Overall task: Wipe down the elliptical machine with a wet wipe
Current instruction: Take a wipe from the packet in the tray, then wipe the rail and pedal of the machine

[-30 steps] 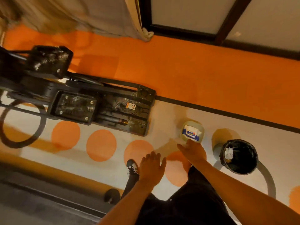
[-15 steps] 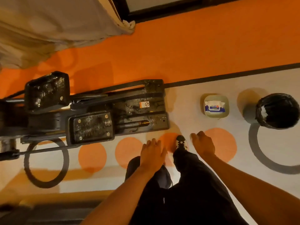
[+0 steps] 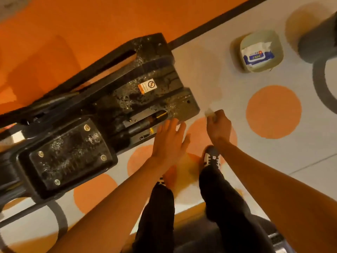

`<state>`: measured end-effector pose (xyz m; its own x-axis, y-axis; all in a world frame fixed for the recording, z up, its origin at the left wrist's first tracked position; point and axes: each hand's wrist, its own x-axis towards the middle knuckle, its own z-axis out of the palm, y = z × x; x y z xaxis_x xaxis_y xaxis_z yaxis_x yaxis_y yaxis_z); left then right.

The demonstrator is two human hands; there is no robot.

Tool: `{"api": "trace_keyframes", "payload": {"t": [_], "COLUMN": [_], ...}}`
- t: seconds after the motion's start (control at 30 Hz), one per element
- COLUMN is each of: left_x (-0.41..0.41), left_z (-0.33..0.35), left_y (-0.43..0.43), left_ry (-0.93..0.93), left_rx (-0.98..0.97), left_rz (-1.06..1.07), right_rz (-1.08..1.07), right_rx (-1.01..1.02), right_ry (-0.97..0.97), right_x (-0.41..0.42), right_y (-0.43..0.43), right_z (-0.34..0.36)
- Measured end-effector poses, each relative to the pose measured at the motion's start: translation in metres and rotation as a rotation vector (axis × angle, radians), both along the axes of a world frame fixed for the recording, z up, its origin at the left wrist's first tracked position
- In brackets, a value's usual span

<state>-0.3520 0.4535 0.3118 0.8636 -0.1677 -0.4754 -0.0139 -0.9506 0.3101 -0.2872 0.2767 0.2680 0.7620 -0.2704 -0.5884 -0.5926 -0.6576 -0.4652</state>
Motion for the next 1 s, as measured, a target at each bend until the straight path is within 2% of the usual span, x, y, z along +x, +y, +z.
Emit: {"api": "trace_keyframes", "payload": {"t": [0.13, 0.3, 0.43, 0.57, 0.83, 0.93, 1.0], "left_x": [0.002, 0.026, 0.036, 0.032, 0.032, 0.031, 0.030], "left_z": [-0.118, -0.234, -0.272, -0.278, -0.282, -0.283, -0.282], "left_y": [0.008, 0.030, 0.046, 0.046, 0.047, 0.046, 0.044], "left_ry": [-0.172, -0.420, -0.541, -0.662, -0.660, -0.670, -0.655], "left_rx": [0.043, 0.107, 0.170, 0.137, 0.153, 0.156, 0.174], "left_rz": [-0.060, -0.034, -0.084, -0.075, 0.010, 0.012, 0.018], "right_rz": [-0.216, -0.025, 0.085, 0.213, 0.635, 0.538, 0.272], "right_rx": [0.080, 0.172, 0.172, 0.206, 0.270, 0.249, 0.291], "right_ry": [-0.102, -0.496, -0.764, -1.040, -1.033, -1.029, -0.935], "right_x": [-0.014, 0.002, 0.015, 0.002, -0.030, -0.023, -0.015], "right_y": [0.003, 0.007, 0.021, 0.037, 0.032, 0.022, 0.019], "right_z": [-0.111, -0.214, -0.264, -0.288, -0.317, -0.331, -0.338]}}
